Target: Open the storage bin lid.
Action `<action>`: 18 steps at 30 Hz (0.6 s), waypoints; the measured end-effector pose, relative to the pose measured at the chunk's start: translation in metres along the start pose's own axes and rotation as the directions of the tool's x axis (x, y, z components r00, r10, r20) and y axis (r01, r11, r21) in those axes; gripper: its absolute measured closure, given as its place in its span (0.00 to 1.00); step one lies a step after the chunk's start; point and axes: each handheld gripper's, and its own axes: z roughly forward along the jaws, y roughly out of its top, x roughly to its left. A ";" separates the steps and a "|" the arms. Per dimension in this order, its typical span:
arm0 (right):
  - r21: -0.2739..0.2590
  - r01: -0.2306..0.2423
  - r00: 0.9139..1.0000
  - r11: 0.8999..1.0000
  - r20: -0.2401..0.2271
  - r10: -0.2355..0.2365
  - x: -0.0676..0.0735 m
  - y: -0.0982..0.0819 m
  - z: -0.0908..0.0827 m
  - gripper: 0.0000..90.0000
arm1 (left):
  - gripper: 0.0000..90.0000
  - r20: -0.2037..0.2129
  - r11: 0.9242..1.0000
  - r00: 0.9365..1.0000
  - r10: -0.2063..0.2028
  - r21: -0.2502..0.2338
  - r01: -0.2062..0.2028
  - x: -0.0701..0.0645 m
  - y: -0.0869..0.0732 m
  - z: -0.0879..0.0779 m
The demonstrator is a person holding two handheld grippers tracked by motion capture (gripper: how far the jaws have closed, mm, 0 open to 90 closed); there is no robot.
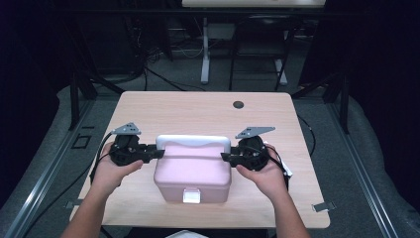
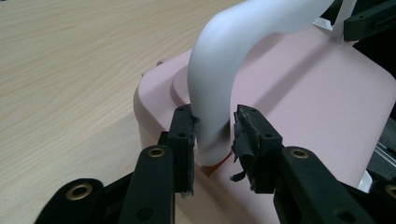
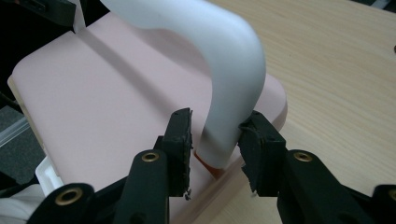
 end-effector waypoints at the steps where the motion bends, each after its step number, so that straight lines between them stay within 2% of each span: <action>1: 0.006 -0.005 1.000 1.000 -0.004 0.005 0.000 -0.001 0.001 0.72 | 0.77 0.000 1.000 1.000 0.005 0.005 -0.005 0.000 -0.001 0.001; 6: 0.011 -0.017 1.000 1.000 -0.017 0.017 -0.002 -0.003 0.003 0.74 | 0.78 0.005 1.000 1.000 0.007 0.006 -0.007 0.001 -0.001 0.002; 8: 0.012 -0.021 1.000 1.000 -0.019 0.021 -0.002 -0.004 0.002 0.77 | 0.79 0.010 1.000 1.000 0.007 0.007 -0.007 0.001 -0.001 0.002; 13: 0.009 0.006 1.000 1.000 0.001 -0.006 0.000 -0.004 0.001 0.81 | 0.81 0.027 1.000 1.000 -0.002 0.004 0.002 0.002 -0.002 0.000; 18: 0.008 0.012 1.000 1.000 -0.010 -0.012 0.000 -0.004 -0.001 0.82 | 0.81 0.021 1.000 1.000 0.004 0.009 -0.004 0.002 -0.001 -0.001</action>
